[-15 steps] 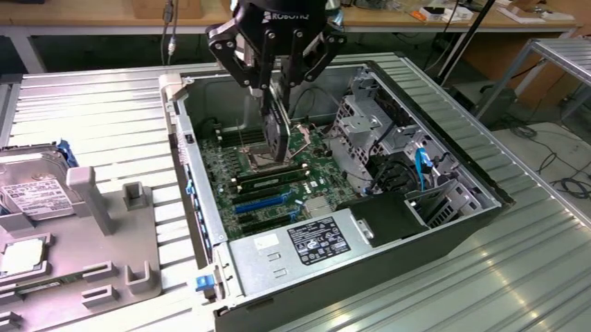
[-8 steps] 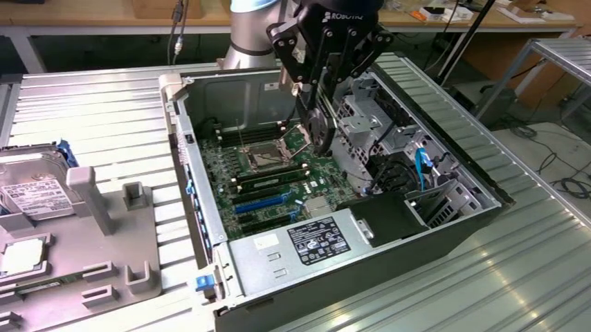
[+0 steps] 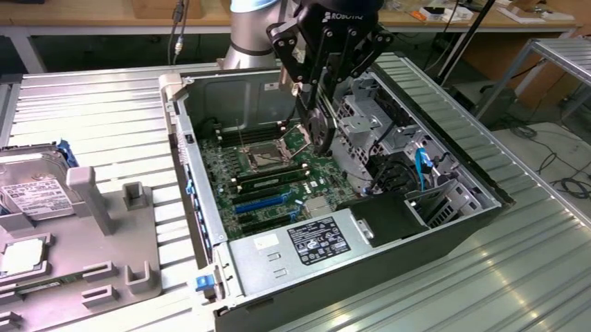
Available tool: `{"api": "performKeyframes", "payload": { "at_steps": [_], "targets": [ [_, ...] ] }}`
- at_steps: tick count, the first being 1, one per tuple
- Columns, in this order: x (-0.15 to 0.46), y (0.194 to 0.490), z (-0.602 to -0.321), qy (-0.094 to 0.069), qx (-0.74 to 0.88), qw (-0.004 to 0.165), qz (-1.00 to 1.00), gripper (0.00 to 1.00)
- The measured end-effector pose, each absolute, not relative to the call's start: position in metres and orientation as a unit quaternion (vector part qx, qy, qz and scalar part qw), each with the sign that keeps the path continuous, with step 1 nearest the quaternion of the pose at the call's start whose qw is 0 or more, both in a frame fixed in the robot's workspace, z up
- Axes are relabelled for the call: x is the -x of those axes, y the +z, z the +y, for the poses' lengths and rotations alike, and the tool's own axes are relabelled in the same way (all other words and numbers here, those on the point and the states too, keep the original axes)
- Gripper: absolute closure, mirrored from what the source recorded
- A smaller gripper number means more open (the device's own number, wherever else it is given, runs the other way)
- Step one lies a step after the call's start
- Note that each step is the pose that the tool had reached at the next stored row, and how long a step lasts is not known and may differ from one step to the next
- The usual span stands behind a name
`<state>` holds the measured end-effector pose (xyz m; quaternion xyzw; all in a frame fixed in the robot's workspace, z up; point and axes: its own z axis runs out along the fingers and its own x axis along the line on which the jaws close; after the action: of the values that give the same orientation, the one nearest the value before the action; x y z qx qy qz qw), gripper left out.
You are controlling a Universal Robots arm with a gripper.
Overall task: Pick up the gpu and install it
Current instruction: 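Insert the gpu into the slot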
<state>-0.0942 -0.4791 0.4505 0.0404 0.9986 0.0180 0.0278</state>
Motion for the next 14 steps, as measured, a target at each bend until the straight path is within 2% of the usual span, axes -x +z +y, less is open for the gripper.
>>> {"api": "performKeyframes", "payload": {
  "at_steps": [14],
  "targets": [
    [0.0942, 0.4504, -0.4791, 0.021, 0.08, 0.025, 0.996, 0.73]
  ]
}}
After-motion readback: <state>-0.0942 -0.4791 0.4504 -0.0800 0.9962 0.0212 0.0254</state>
